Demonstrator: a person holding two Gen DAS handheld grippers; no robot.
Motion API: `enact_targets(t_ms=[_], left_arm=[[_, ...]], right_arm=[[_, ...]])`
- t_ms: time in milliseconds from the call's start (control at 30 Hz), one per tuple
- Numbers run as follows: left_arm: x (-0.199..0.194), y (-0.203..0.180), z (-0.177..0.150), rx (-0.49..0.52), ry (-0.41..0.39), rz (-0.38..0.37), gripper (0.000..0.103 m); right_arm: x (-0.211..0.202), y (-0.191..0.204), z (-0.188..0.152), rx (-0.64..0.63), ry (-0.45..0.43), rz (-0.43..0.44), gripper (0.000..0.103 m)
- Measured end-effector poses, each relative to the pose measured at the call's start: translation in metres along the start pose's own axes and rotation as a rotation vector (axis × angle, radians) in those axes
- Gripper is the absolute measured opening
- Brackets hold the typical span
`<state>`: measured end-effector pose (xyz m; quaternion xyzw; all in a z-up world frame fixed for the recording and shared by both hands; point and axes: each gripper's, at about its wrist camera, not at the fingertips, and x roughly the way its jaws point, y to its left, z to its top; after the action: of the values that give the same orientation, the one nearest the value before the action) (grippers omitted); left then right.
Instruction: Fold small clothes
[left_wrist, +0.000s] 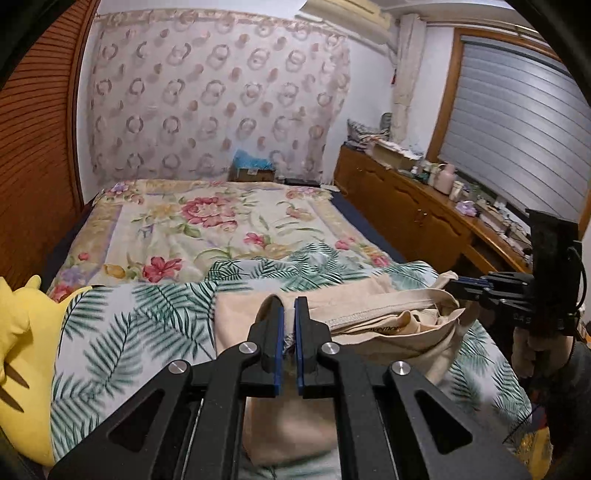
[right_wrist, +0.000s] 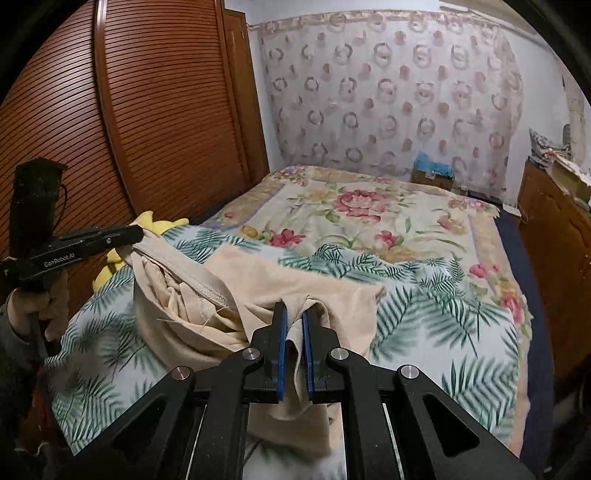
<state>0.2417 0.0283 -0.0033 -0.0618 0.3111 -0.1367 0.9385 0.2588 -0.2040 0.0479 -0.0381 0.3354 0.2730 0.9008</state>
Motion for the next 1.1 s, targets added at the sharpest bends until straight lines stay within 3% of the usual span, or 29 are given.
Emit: enact_targets(t_ms=[233,300,367,467,567,667,800,1100], left_arm=[[0.054,0.021,0.015,-0.013,0.056,0.032,0.006],[0.072,0.03,0.01,-0.038,0.097,0.03,0.006],[0.08,0.035,0.005,-0.049,0.124,0.025,0.007],[0.08,0.036,0.0,-0.033,0.142,0.026,0.021],[0.07,0.037,-0.002,-0.008,0.135,0.013,0.05],[0.056,0.037,-0.007,0.016,0.137,0.001,0.059],[0.051,0.039,-0.017,0.042,0.17,0.001,0.06],[0.081,0.044,-0.019,0.065,0.24,0.012,0.06]], right_arm=[[0.06,-0.038,0.02,0.037,0.065,0.003,0.008],[0.074,-0.042,0.023,0.047,0.074,-0.004,0.012],[0.082,-0.048,0.028,0.056,0.072,-0.028,0.025],[0.076,-0.045,0.028,0.04,0.055,-0.041,0.043],[0.062,-0.034,0.022,0.005,0.059,-0.048,0.045],[0.055,-0.02,0.015,-0.038,0.092,-0.01,0.045],[0.051,-0.013,0.008,-0.087,0.119,0.01,0.047],[0.069,-0.027,0.012,-0.138,0.195,-0.05,0.048]])
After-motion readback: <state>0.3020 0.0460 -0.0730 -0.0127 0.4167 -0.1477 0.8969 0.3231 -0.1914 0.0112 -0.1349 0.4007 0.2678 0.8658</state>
